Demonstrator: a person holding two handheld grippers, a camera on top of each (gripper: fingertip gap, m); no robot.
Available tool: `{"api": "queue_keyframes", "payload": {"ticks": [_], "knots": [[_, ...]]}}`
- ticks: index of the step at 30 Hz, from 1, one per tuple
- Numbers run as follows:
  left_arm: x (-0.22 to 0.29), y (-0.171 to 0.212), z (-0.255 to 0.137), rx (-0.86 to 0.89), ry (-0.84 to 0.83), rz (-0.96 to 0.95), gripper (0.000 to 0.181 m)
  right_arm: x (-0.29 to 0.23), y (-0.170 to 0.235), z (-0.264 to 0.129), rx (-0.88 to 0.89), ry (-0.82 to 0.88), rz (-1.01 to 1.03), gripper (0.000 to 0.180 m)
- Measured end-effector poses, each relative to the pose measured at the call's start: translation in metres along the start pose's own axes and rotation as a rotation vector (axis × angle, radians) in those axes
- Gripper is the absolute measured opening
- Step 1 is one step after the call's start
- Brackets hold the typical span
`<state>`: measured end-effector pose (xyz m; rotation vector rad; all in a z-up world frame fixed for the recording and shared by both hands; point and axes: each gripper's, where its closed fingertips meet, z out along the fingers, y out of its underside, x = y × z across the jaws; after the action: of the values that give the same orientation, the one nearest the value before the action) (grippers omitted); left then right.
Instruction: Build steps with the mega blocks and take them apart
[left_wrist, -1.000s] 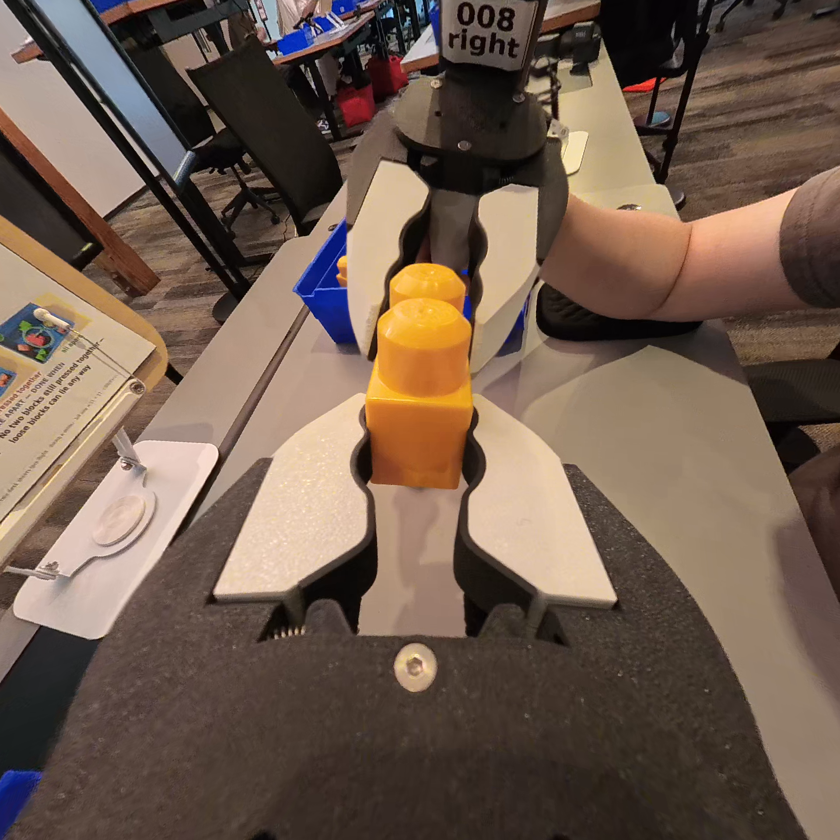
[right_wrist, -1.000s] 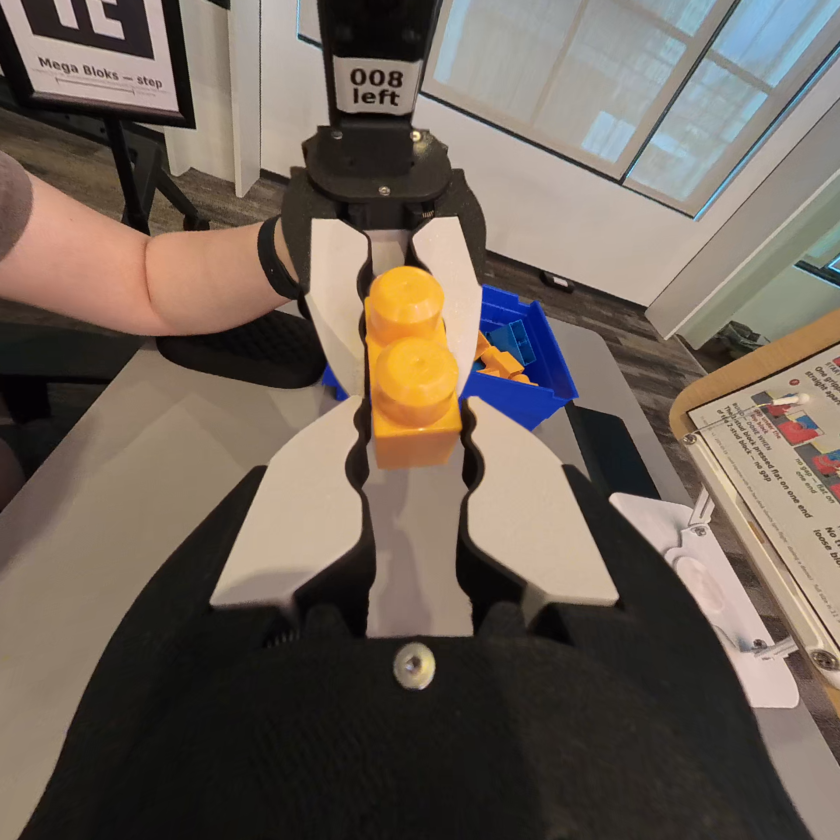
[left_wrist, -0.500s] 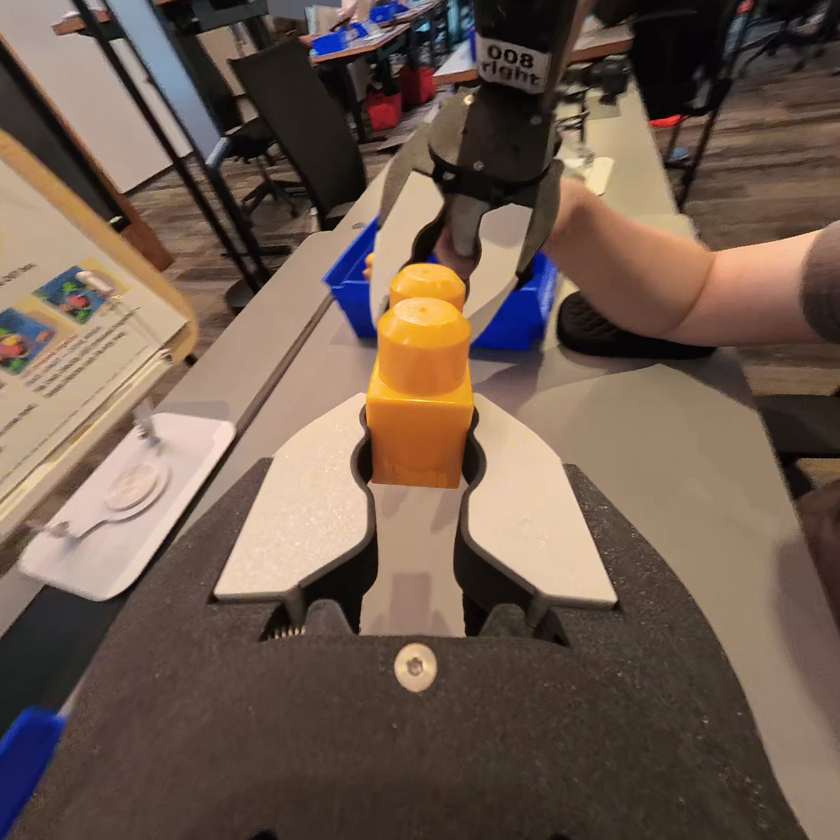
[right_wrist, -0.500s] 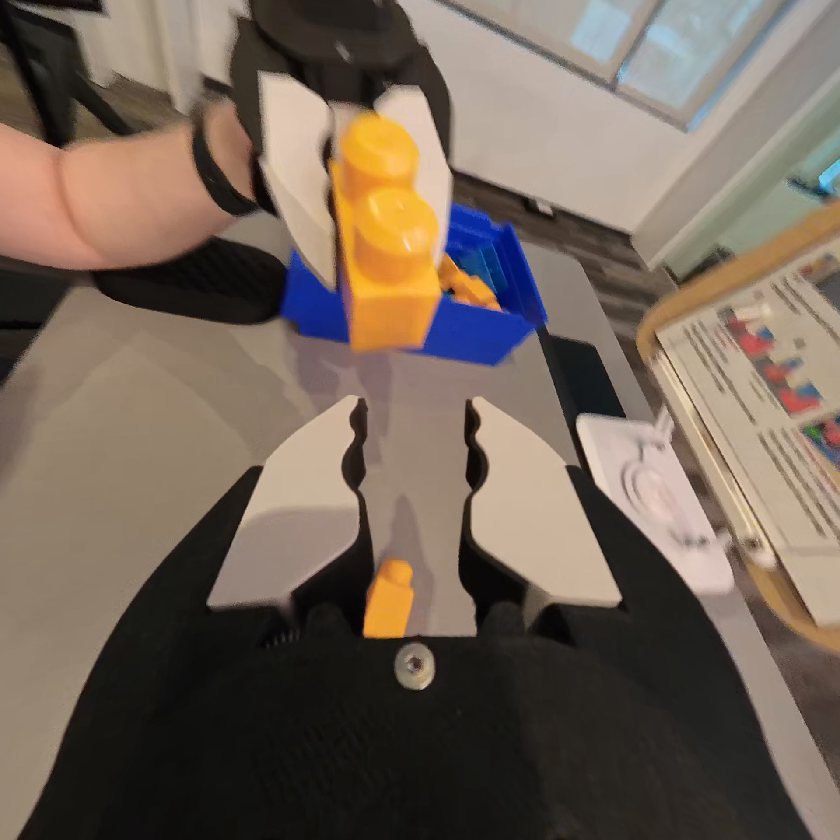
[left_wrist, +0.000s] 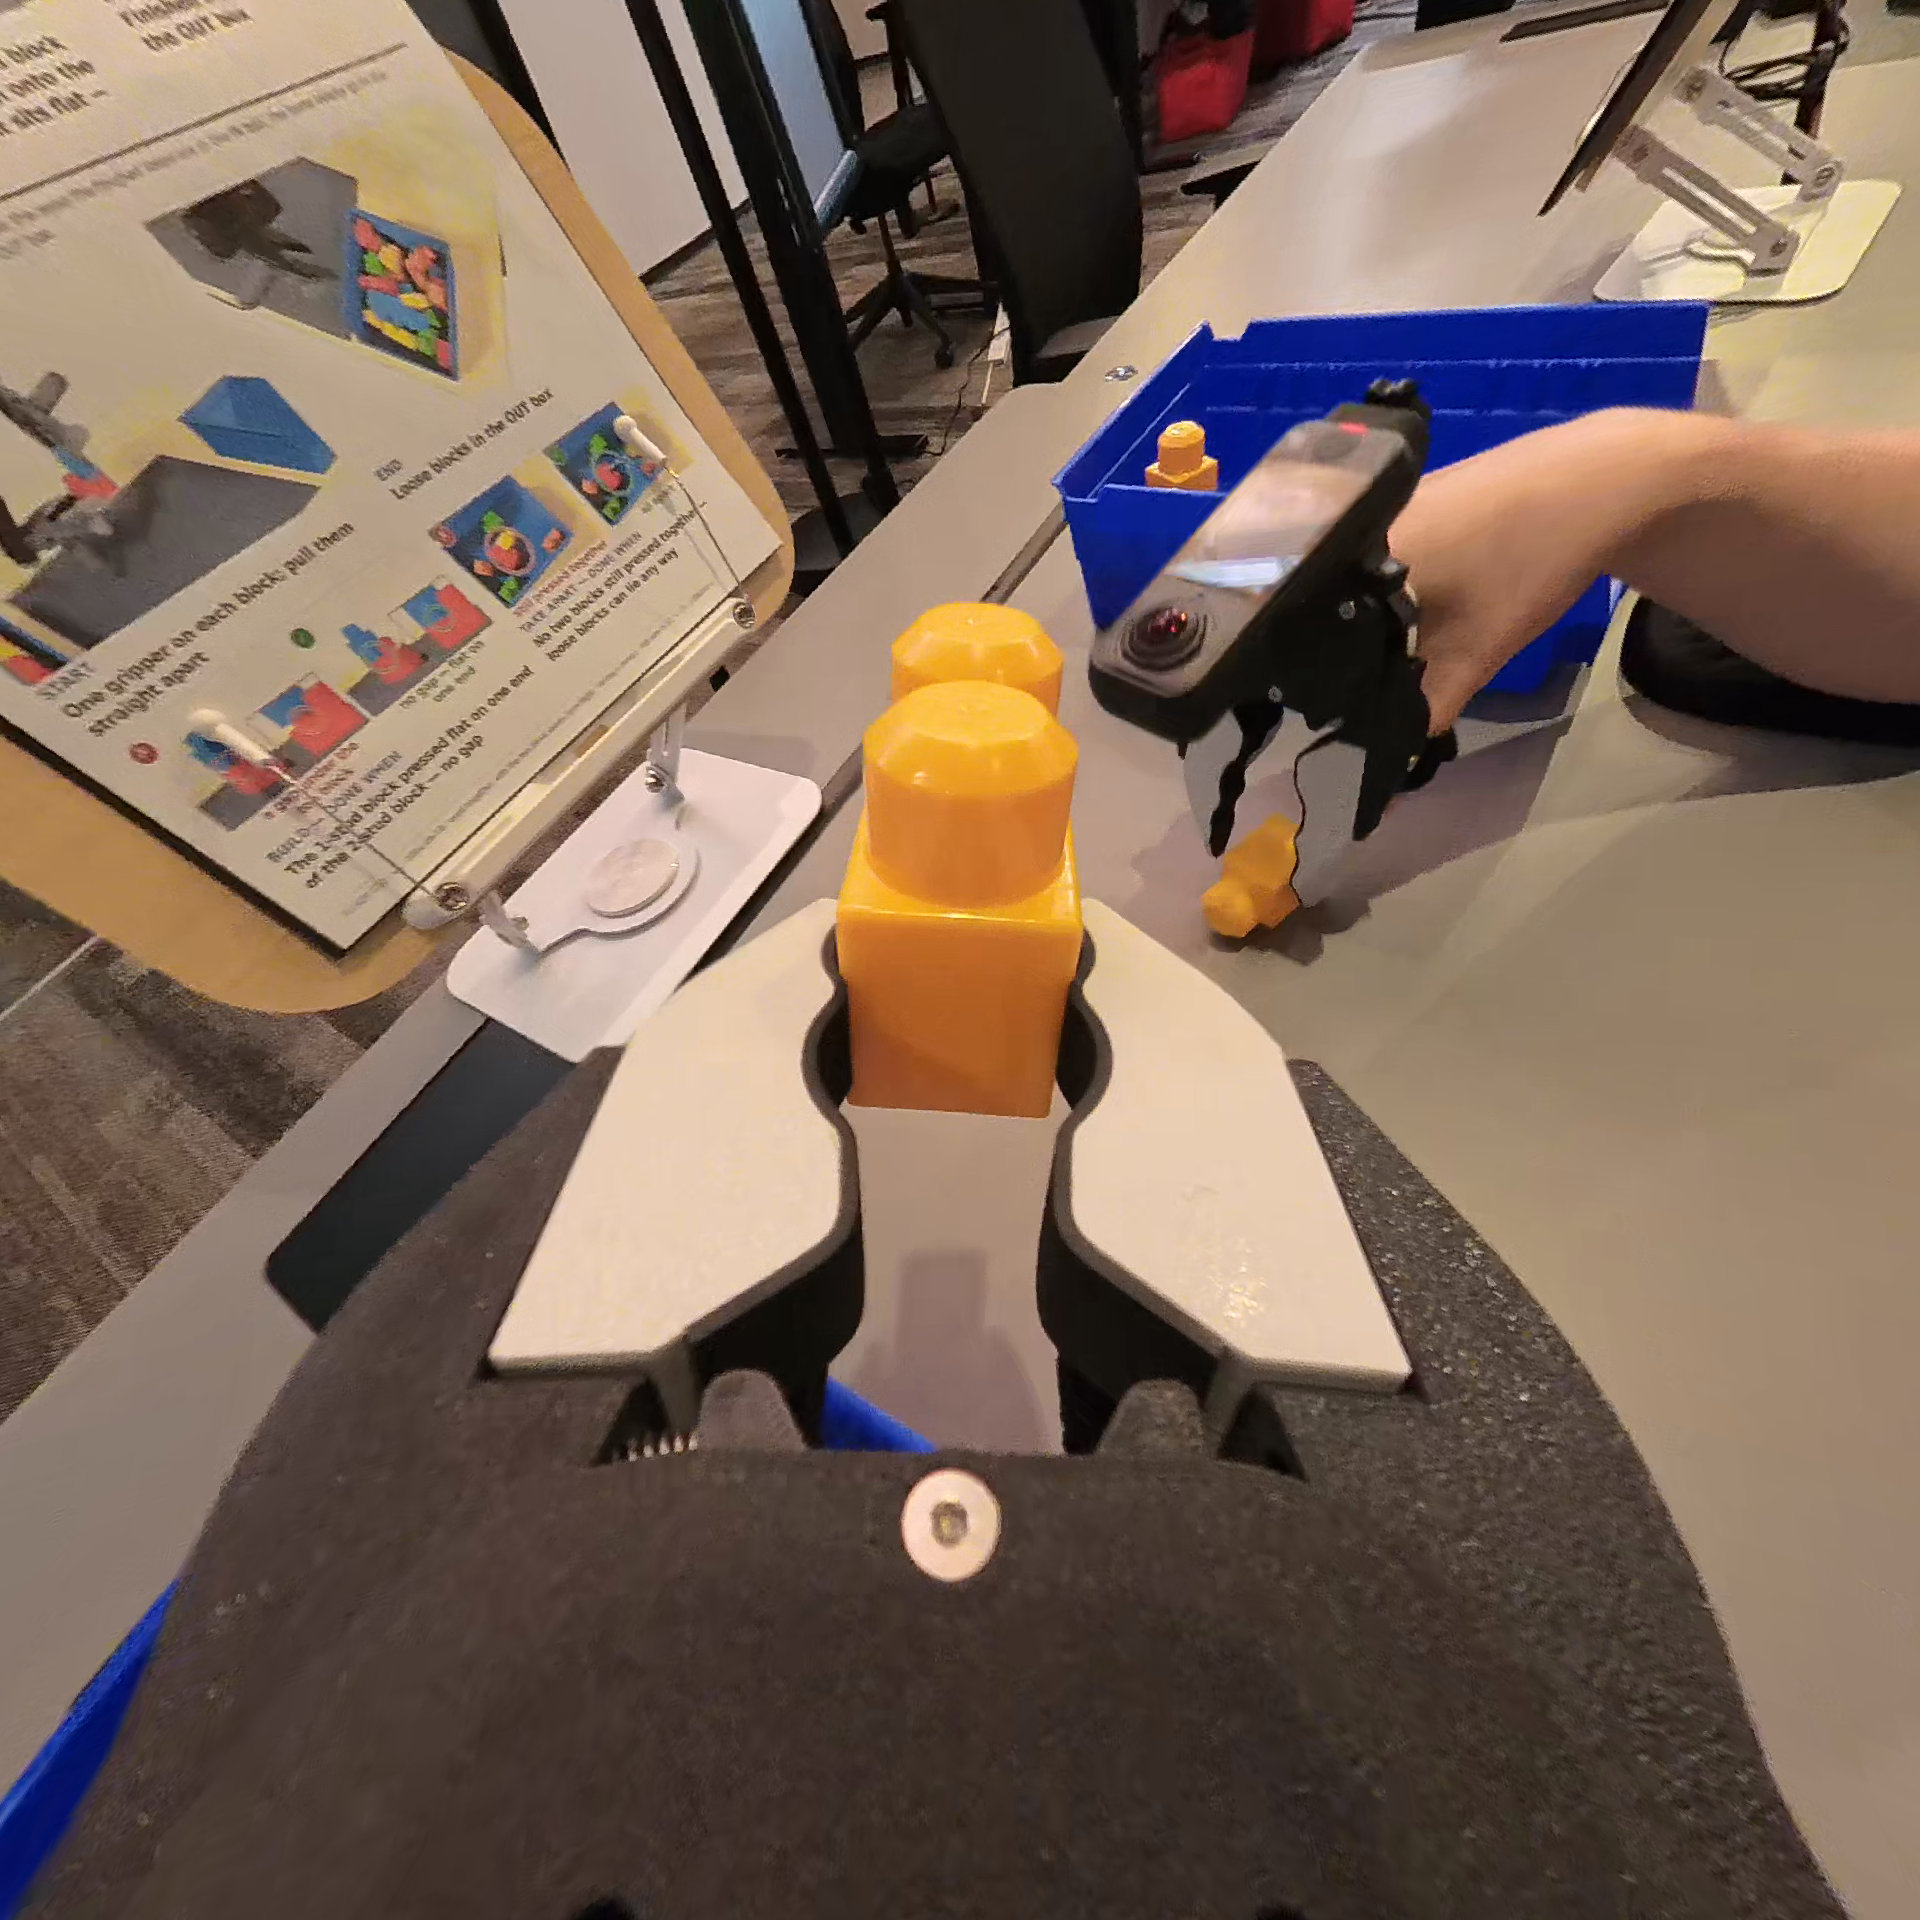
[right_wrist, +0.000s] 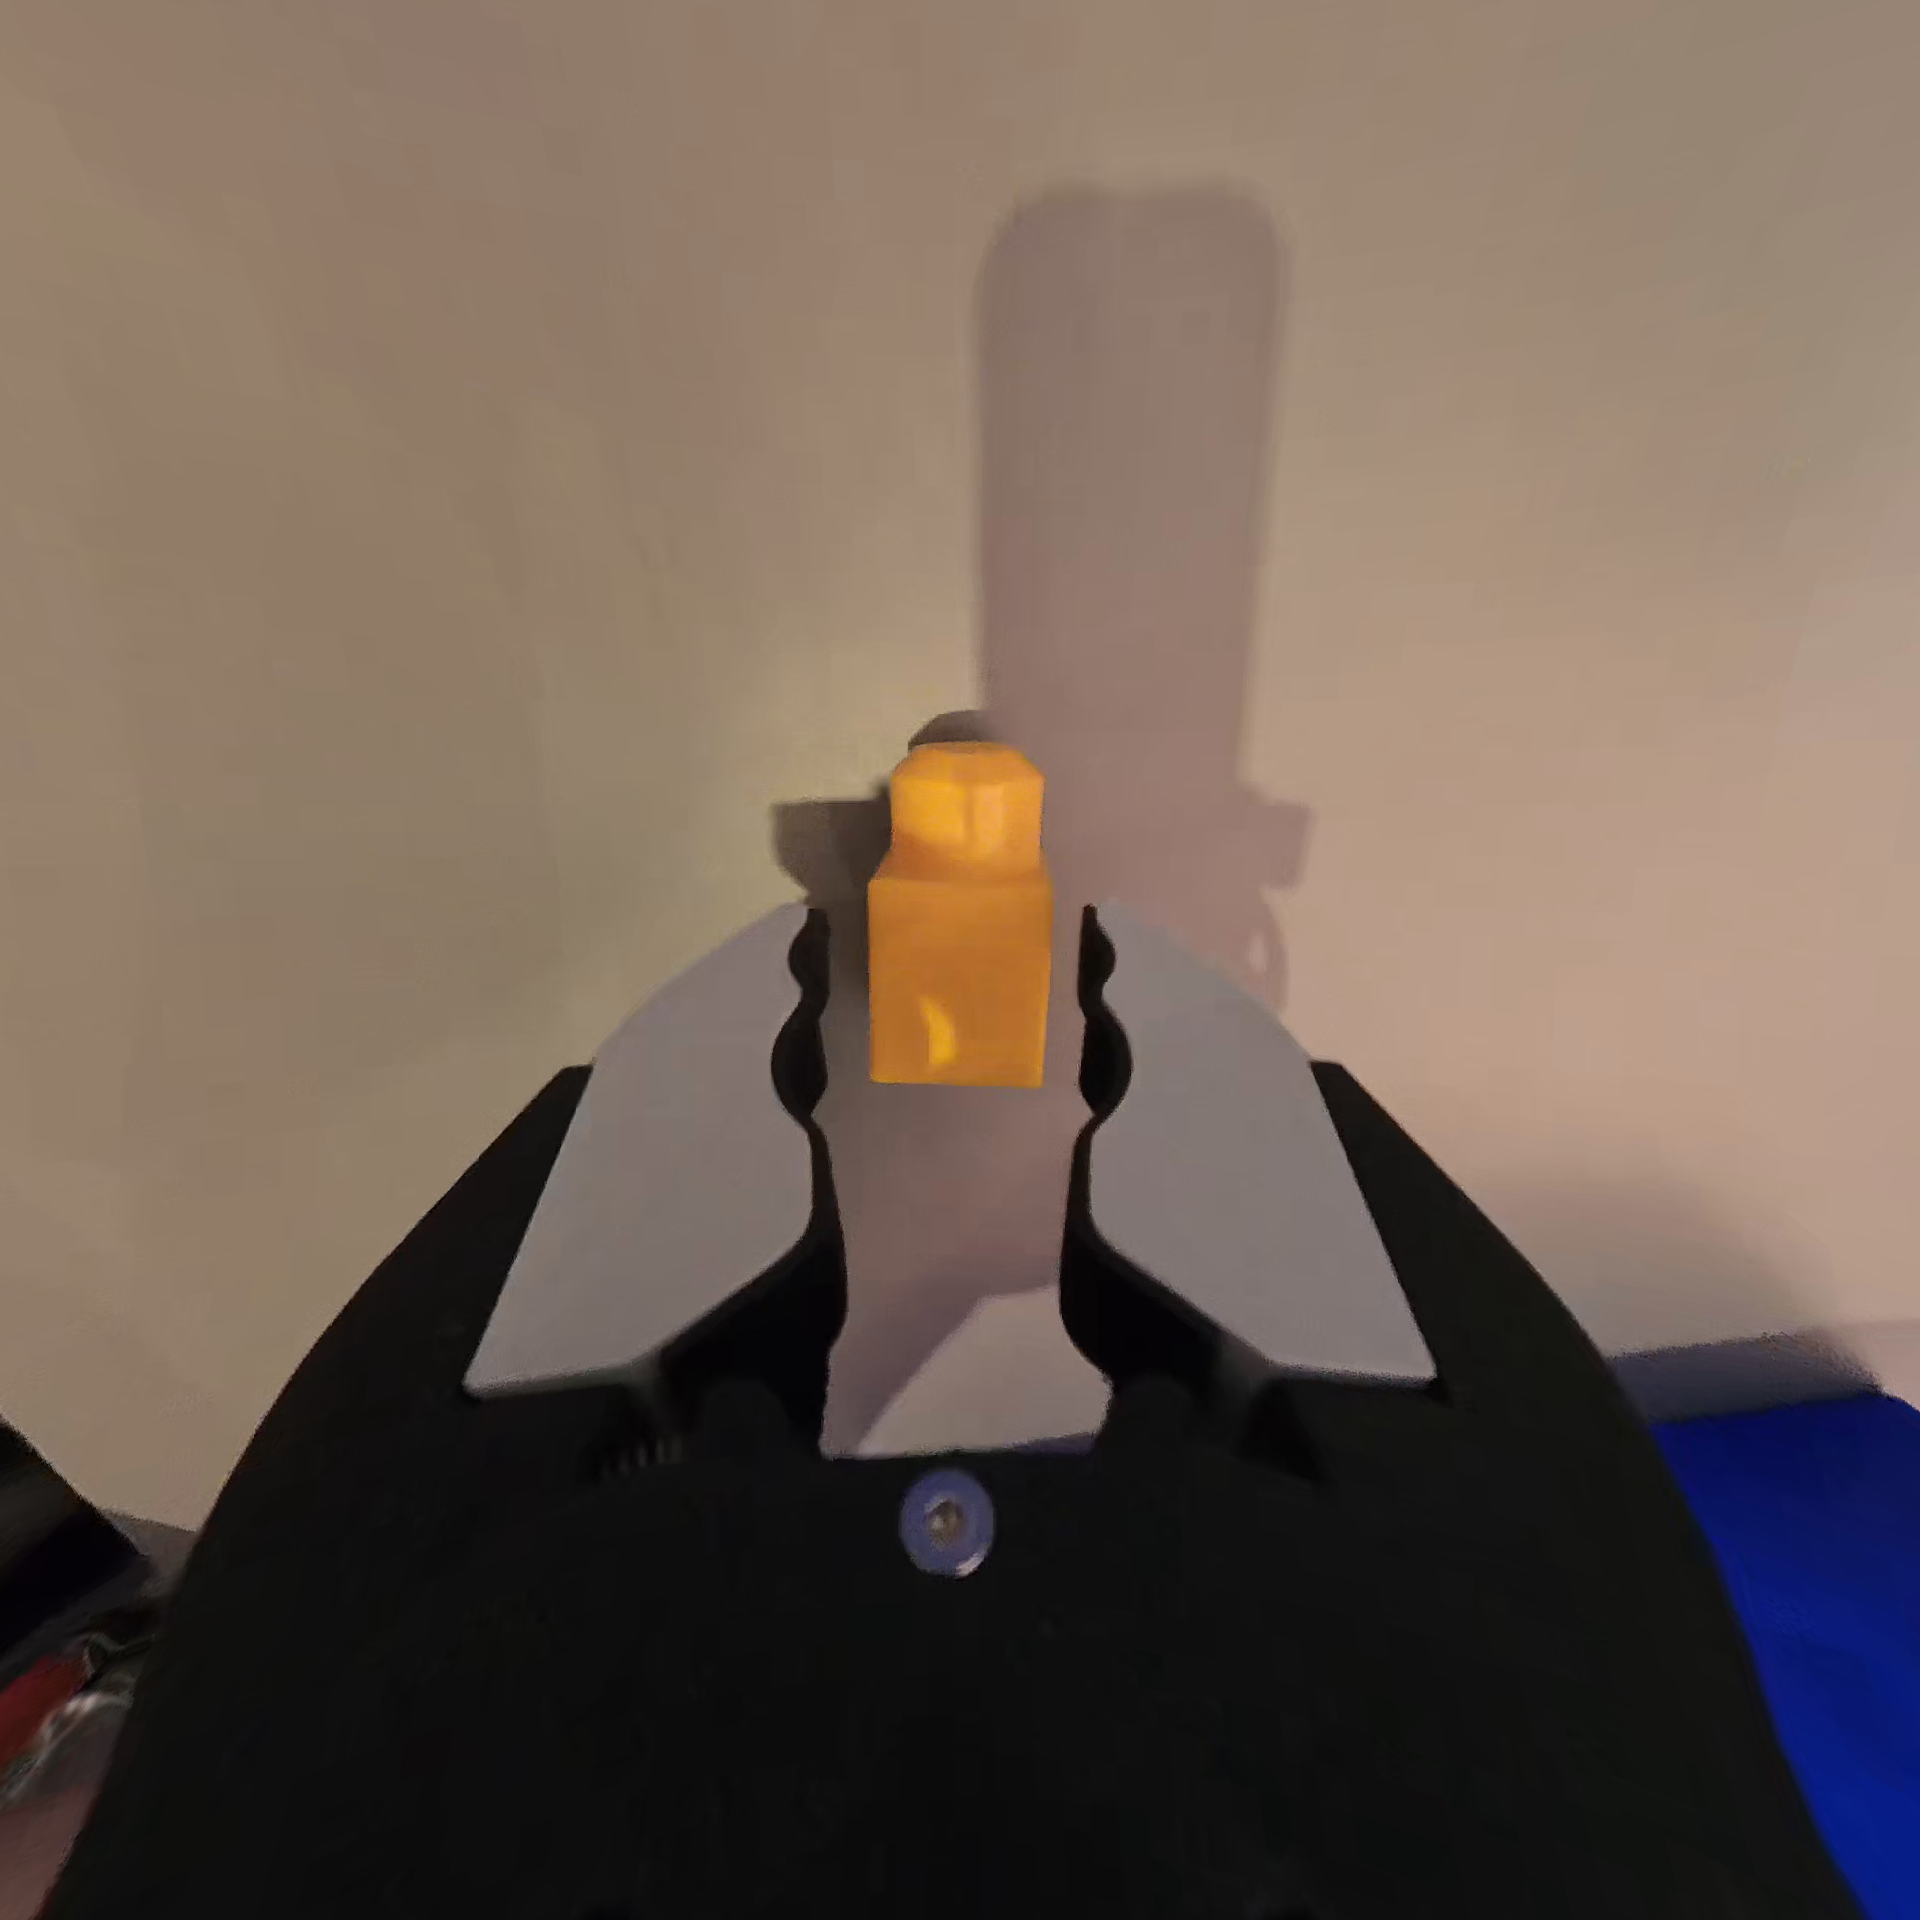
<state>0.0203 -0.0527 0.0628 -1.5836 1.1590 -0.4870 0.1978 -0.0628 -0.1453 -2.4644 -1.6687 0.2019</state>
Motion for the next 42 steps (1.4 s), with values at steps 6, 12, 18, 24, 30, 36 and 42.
{"api": "queue_keyframes", "payload": {"ticks": [6, 12, 18, 24, 30, 36, 42], "knots": [[-0.001, -0.005, -0.011, 0.015, -0.008, 0.011, 0.036, 0.009, 0.006, 0.014, -0.074, 0.069, -0.023, 0.046], [0.010, -0.008, -0.004, 0.037, 0.053, -0.005, 0.036, 0.012, 0.004, -0.003, -0.030, 0.054, 0.016, 0.037], [0.057, -0.024, 0.024, 0.159, 0.356, -0.169, 0.036, 0.003, -0.067, -0.133, 0.780, -0.137, 0.091, 0.037], [0.090, -0.026, 0.058, 0.192, 0.502, -0.286, 0.036, -0.040, -0.079, -0.260, 1.492, -0.392, -0.021, 0.037], [0.105, -0.025, 0.071, 0.175, 0.515, -0.281, 0.036, -0.059, -0.095, -0.250, 1.518, -0.449, -0.002, 0.037], [0.107, -0.035, 0.067, 0.217, 0.517, -0.303, 0.036, -0.064, -0.104, -0.230, 1.462, -0.474, 0.002, 0.037], [0.110, -0.032, 0.066, 0.197, 0.563, -0.319, 0.036, -0.067, -0.102, -0.223, 1.379, -0.445, -0.021, 0.037]]}}
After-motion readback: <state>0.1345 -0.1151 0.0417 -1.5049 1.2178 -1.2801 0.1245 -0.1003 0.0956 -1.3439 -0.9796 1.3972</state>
